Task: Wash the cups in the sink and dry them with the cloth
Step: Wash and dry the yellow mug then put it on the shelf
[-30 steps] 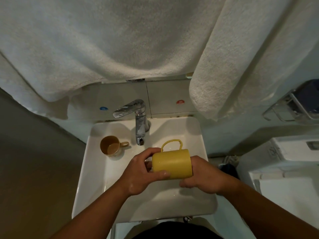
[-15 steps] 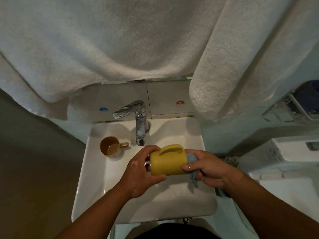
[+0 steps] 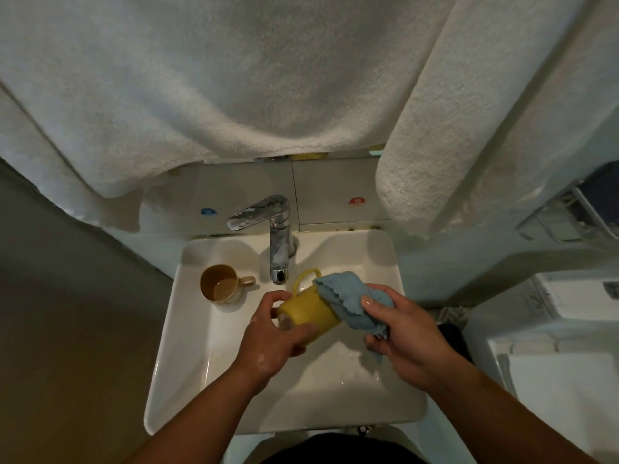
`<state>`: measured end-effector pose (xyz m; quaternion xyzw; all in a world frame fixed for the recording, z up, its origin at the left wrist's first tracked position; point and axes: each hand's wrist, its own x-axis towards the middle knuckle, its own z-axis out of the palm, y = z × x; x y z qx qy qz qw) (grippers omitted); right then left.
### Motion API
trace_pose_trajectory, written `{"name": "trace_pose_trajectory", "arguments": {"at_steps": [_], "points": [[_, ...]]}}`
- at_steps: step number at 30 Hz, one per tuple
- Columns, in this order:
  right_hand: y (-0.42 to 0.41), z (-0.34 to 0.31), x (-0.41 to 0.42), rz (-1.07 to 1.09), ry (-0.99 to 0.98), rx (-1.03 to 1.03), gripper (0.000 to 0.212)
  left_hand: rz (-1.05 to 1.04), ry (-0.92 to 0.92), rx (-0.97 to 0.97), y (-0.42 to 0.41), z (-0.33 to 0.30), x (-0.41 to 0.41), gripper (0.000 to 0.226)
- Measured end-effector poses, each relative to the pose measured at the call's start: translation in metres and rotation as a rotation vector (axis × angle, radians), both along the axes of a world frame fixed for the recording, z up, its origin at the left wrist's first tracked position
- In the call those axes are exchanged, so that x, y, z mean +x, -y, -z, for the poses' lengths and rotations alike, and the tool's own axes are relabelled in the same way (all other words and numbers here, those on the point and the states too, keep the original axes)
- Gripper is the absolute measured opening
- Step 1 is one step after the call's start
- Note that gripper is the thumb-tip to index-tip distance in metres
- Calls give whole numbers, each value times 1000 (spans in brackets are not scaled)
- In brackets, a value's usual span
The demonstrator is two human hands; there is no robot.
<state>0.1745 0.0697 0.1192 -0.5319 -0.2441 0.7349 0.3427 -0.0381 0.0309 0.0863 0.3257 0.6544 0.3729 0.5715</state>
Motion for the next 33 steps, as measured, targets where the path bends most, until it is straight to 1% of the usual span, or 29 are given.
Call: {"name": "trace_pose_trajectory", "arguments": {"at_steps": [2, 3, 5, 7, 8, 11, 13, 14, 15, 16, 18, 19, 21, 22, 23, 25, 26, 27, 30, 31, 33], "points": [[3, -3, -10, 50, -5, -6, 13, -24, 74, -6, -1, -5, 6, 56], [5, -1, -14, 66, 59, 23, 13, -20, 89, 1, -1, -8, 9, 55], [8, 7, -19, 28, 351, 179, 15, 3, 70, 26, -1, -12, 14, 54], [7, 17, -18, -54, 682, 393, 23, 1, 54, 39, 0, -15, 16, 54], [5, 21, -16, -89, 817, 489, 27, -6, 53, 39, 0, -15, 15, 54], [3, 23, -11, -235, 1128, 687, 32, -4, 67, 29, 1, -16, 13, 53], [4, 21, -13, -250, 1237, 803, 28, 4, 84, 29, 1, -18, 12, 51], [6, 21, -15, -220, 1221, 858, 27, 9, 87, 30, 2, -19, 13, 51], [6, 20, -16, -196, 1164, 921, 30, 19, 83, 30, 2, -19, 13, 52], [6, 20, -17, -207, 1107, 1015, 33, 32, 75, 29, 2, -19, 14, 52], [5, 24, -20, -282, 1083, 1213, 44, 45, 66, 31, 2, -20, 15, 53], [6, 26, -22, -301, 1070, 1234, 47, 39, 71, 30, 1, -21, 16, 53], [9, 26, -27, -286, 1015, 1150, 42, 22, 84, 28, 1, -21, 15, 54], [12, 26, -29, -290, 999, 1146, 40, 22, 89, 26, 0, -22, 14, 54], [15, 25, -30, -327, 999, 1184, 38, 28, 85, 27, 0, -22, 13, 55], [16, 24, -27, -414, 1000, 1338, 33, 44, 52, 43, 0, -22, 10, 59], [12, 26, -22, -423, 1004, 1387, 32, 52, 28, 59, 0, -23, 10, 60], [6, 28, -18, -394, 1014, 1379, 31, 62, -1, 77, 0, -23, 10, 61], [-5, 30, -9, -209, 1061, 1167, 29, 86, -74, 105, 1, -26, 13, 64], [-2, 29, -12, -202, 1067, 1151, 29, 88, -85, 106, 0, -26, 15, 65], [12, 25, -22, -264, 1035, 1203, 29, 81, -83, 101, -1, -25, 16, 66]]}}
